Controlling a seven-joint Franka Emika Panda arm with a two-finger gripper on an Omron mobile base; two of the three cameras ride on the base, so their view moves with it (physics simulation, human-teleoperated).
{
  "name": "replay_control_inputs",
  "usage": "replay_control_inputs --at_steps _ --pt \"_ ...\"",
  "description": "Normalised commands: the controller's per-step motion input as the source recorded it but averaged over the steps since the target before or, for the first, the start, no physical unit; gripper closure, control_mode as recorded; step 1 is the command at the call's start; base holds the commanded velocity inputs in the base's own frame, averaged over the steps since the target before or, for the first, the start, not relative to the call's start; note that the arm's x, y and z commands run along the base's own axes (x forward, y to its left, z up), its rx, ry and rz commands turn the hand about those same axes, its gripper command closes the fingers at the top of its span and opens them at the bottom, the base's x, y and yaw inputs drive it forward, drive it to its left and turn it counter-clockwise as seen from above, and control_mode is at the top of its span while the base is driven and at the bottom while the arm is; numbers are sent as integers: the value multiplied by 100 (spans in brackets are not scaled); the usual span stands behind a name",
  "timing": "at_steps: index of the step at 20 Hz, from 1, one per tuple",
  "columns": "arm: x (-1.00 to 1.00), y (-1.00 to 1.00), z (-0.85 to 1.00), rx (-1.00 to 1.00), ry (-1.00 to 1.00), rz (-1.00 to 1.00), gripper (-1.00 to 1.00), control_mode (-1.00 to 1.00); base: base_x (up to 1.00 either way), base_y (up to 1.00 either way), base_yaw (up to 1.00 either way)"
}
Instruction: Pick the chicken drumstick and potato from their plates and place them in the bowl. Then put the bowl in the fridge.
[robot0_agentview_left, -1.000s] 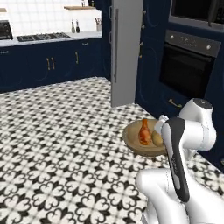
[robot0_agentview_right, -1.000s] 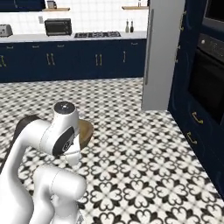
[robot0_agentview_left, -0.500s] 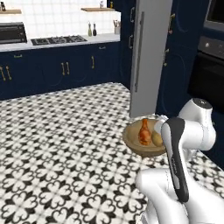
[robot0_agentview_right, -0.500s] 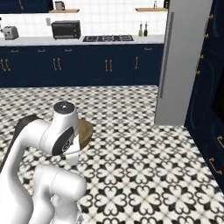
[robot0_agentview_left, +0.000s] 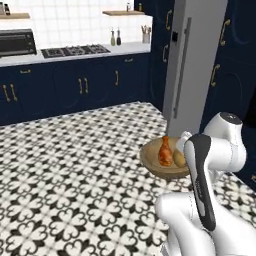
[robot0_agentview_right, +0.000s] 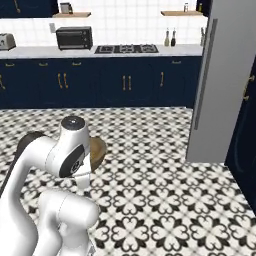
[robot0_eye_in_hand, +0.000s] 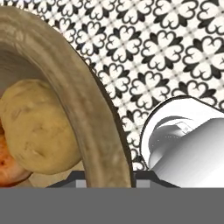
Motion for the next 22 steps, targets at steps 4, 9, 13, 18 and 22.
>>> replay_control_inputs --at_steps 4,9,13,18,22 --pt "0 0 0 0 0 0 100 100 100 65 0" --pt "0 0 0 0 0 0 100 100 100 59 0" --pt "0 0 0 0 0 0 100 100 100 62 0" --pt "0 0 0 0 0 0 100 100 100 60 0" --pt "0 0 0 0 0 0 100 100 100 60 0"
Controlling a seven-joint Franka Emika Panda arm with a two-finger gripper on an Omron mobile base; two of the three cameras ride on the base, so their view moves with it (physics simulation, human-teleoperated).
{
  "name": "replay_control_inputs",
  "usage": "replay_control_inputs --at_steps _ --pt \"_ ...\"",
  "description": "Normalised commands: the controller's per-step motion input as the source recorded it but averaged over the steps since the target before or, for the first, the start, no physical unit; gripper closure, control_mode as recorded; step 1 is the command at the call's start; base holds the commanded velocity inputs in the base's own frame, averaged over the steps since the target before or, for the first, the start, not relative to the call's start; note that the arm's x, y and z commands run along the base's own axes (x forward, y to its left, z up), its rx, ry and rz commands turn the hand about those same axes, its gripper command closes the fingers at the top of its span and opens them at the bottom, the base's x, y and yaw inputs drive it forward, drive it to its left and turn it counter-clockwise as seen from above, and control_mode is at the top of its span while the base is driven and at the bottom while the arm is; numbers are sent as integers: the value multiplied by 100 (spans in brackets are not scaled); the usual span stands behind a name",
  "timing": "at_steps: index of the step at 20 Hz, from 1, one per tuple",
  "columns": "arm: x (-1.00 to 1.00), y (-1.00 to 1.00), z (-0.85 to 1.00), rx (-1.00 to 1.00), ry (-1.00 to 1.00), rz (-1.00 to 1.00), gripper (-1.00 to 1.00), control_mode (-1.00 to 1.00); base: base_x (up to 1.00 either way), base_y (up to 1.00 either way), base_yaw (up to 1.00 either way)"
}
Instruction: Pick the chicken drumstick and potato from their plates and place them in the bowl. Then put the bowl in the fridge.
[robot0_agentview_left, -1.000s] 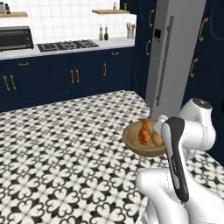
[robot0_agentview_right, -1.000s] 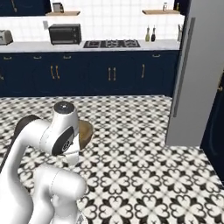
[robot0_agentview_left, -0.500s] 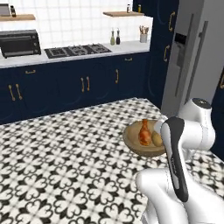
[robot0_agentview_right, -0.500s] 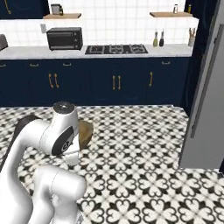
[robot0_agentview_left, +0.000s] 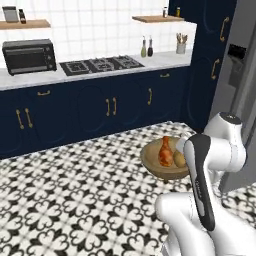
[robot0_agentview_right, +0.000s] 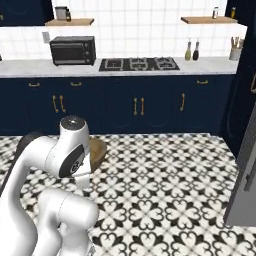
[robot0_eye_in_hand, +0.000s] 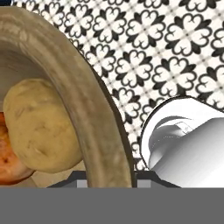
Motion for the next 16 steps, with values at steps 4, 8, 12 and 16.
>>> replay_control_inputs --at_steps 4,8,12,16 --pt "0 0 0 0 0 0 100 100 100 64 -2" --pt "0 0 0 0 0 0 100 100 100 73 -28" --pt "0 0 0 0 0 0 100 100 100 84 -54" --pt "0 0 0 0 0 0 100 100 100 83 -64"
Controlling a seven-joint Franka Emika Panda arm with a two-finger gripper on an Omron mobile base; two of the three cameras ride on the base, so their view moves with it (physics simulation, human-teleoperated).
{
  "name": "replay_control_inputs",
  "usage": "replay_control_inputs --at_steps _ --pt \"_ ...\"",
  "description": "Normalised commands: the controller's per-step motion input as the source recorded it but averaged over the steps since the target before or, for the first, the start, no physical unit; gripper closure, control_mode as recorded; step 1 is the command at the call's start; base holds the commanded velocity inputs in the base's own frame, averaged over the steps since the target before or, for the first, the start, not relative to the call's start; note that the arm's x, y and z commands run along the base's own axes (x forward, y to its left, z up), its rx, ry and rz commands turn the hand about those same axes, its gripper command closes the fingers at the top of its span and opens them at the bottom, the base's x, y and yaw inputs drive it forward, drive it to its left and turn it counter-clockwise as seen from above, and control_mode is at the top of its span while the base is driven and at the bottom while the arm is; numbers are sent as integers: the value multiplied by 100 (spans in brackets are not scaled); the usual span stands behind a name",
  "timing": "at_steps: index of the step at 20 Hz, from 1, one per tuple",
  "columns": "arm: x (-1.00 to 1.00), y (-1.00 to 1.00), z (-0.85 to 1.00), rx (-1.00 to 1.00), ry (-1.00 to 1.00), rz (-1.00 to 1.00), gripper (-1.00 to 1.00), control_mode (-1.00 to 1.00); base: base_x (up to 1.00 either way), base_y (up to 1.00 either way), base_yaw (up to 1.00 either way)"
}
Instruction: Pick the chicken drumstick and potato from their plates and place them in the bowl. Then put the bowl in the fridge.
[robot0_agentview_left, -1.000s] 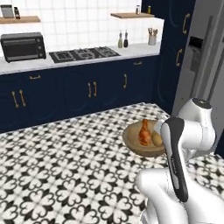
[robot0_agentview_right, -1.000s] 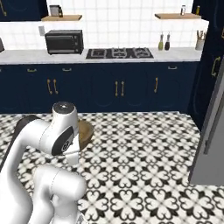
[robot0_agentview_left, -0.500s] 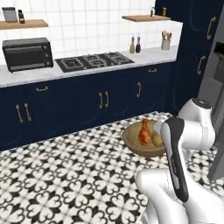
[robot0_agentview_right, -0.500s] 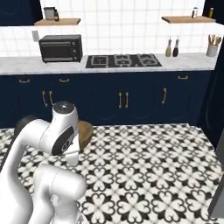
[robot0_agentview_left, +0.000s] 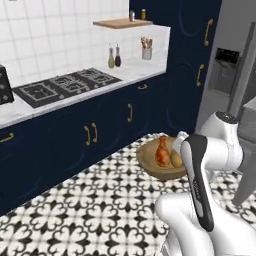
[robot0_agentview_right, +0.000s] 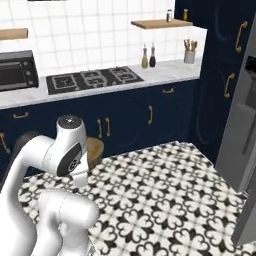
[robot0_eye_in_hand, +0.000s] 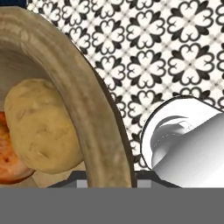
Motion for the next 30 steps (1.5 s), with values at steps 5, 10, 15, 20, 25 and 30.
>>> replay_control_inputs --at_steps 5,10,15,20,25,30 --pt "0 0 0 0 0 0 100 100 100 74 -68" --pt "0 0 0 0 0 0 100 100 100 62 -70" --pt "0 0 0 0 0 0 100 100 100 54 -70" --pt "0 0 0 0 0 0 100 100 96 36 -70" --pt "0 0 0 0 0 0 100 100 92 6 -56" --pt "0 0 0 0 0 0 100 100 86 -3 -8"
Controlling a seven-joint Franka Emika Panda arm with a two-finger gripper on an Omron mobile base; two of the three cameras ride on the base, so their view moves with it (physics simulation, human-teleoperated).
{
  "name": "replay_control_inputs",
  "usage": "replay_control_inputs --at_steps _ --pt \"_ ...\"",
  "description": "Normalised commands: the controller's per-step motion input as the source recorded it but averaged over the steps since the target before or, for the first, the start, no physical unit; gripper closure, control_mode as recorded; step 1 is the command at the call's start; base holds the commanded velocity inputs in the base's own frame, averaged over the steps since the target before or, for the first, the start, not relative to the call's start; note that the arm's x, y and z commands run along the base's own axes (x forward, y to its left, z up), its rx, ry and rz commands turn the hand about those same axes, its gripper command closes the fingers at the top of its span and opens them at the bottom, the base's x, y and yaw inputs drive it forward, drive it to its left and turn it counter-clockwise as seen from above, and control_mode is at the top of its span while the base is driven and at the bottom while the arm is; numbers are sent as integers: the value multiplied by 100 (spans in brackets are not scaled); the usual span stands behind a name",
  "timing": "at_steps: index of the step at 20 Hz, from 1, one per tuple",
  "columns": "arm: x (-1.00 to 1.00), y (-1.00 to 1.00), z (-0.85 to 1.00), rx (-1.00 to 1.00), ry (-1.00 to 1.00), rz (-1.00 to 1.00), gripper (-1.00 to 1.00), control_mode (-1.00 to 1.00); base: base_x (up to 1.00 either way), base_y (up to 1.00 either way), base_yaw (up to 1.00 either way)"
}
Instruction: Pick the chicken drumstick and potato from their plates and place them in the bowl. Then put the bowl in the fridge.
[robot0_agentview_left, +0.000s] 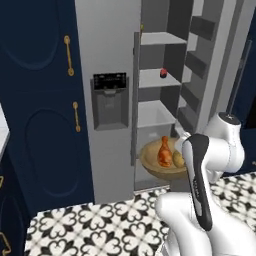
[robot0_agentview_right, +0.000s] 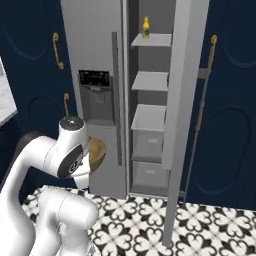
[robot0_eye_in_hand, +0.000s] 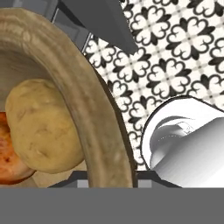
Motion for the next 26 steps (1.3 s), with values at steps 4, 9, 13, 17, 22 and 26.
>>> replay_control_inputs --at_steps 4,9,13,17,22,26 --pt "0 0 0 0 0 0 100 100 84 19 -18" --pt "0 0 0 0 0 0 100 100 58 -7 -19" --pt "0 0 0 0 0 0 100 100 38 -3 -21" --pt "0 0 0 0 0 0 100 100 54 -4 -25" --pt "0 0 0 0 0 0 100 100 74 -7 -16" --pt "0 0 0 0 0 0 100 100 34 -3 -10"
